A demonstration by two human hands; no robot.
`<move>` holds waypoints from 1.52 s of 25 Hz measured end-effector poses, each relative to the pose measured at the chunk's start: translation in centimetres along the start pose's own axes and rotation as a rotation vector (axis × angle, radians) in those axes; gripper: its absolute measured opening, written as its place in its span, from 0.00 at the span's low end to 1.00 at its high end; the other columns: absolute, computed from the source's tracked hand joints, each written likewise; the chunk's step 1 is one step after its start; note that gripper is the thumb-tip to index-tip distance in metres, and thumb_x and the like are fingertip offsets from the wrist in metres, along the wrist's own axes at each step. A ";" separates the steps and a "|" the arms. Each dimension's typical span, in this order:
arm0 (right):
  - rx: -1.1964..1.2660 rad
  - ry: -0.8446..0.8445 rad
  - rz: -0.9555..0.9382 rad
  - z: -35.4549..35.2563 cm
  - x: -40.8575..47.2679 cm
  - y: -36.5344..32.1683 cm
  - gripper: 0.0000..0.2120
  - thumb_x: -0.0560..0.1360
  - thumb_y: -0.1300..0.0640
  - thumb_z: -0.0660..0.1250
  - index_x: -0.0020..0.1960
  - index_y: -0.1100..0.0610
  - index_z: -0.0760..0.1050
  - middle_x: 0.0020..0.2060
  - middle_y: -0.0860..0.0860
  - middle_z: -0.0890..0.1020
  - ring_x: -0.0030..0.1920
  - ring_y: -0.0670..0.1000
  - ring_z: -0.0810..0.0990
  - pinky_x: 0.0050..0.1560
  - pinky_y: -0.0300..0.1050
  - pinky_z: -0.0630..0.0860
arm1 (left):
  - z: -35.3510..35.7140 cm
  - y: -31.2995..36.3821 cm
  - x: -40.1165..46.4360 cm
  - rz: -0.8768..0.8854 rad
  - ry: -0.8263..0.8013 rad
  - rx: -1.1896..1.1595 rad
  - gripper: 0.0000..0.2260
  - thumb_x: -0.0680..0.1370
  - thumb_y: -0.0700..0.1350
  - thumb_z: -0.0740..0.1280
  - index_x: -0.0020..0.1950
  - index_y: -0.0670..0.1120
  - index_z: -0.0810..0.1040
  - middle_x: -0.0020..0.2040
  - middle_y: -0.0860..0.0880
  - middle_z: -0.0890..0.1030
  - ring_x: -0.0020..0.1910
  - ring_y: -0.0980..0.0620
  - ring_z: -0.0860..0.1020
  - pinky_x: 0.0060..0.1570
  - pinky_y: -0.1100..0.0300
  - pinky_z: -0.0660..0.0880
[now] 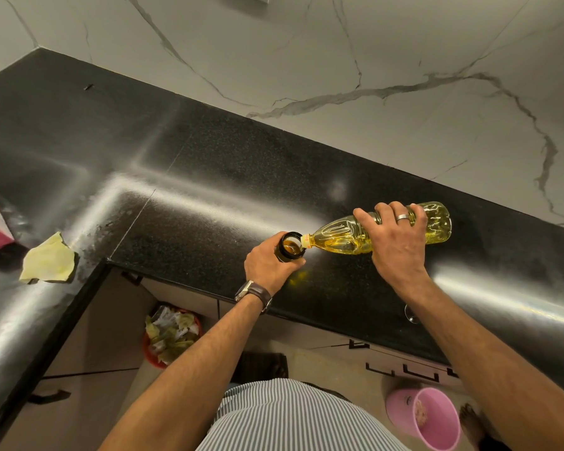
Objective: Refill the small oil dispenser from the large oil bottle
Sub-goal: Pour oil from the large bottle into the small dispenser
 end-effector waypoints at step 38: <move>-0.112 -0.019 -0.094 -1.5 1.3 -0.4 0.37 0.68 0.57 0.81 0.73 0.47 0.71 0.65 0.61 0.77 0.69 0.66 0.74 0.71 0.63 0.58 | 0.0 0.0 0.0 0.003 0.006 0.004 0.26 0.68 0.59 0.81 0.63 0.55 0.81 0.54 0.56 0.85 0.55 0.54 0.82 0.57 0.54 0.80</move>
Point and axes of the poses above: each hand's wrist, its own x-axis towards the middle knuckle, its own z-axis out of the palm, y = z × x, the point moved 4 cm from there along x, towards the middle knuckle
